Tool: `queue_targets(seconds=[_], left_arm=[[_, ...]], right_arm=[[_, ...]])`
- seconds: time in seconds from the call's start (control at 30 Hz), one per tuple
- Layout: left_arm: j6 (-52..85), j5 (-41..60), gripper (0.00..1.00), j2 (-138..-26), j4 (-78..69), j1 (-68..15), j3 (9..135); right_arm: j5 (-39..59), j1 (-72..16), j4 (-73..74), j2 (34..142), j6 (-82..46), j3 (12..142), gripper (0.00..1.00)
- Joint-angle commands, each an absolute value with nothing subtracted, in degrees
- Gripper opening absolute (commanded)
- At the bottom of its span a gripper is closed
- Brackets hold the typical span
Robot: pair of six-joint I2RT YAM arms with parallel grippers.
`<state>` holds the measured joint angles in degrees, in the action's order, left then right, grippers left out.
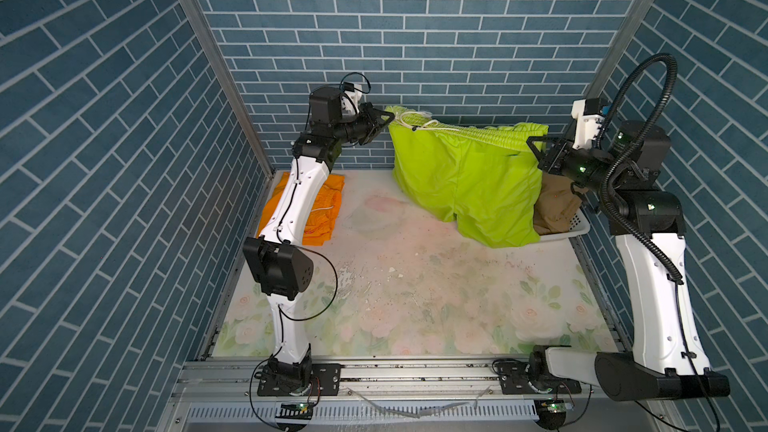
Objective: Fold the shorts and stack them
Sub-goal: 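Lift the lime-green shorts by the waistband with both grippers high above the table, then lower the lime-green shorts onto the table with both grippers, drawing them toward the robot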
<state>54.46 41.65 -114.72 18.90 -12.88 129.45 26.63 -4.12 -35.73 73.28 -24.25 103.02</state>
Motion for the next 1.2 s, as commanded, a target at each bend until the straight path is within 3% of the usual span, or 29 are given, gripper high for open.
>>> queue_targets(seconds=[0.0,0.2,0.43,0.57,0.67,0.83,0.97,1.17], left_arm=[[53.03,31.8,0.0,-114.75,19.34,-8.0,129.78],[55.19,32.13,0.0,-118.67,16.07,-7.91,126.11],[56.98,33.79,0.0,-129.2,12.28,-8.15,131.47],[58.37,35.5,0.0,-137.52,13.34,-8.76,146.3],[62.34,36.04,0.0,-146.11,12.94,-9.05,163.07],[61.75,37.04,0.0,-142.57,7.26,-6.37,154.51],[58.12,39.11,0.0,-139.3,11.61,-1.89,144.93],[45.59,38.48,0.03,-138.57,29.33,4.83,142.2]], right_arm=[[20.4,-1.09,-36.32,70.81,-25.39,105.03,0.0],[24.64,-0.49,-34.69,76.58,-32.01,102.49,0.0],[28.74,-0.07,-29.4,82.61,-36.9,107.33,0.0],[30.36,-1.91,-24.99,79.04,-38.54,104.31,0.0],[29.44,-7.63,-22.57,74.54,-38.1,97.85,0.0],[24.25,-24.39,-11.73,70.81,-43.53,77.1,0.0],[20.71,-38.5,-5.4,78.63,-45.1,68.75,0.0],[21.73,-48.45,3.67,96.87,-47.11,70.05,0.0]])
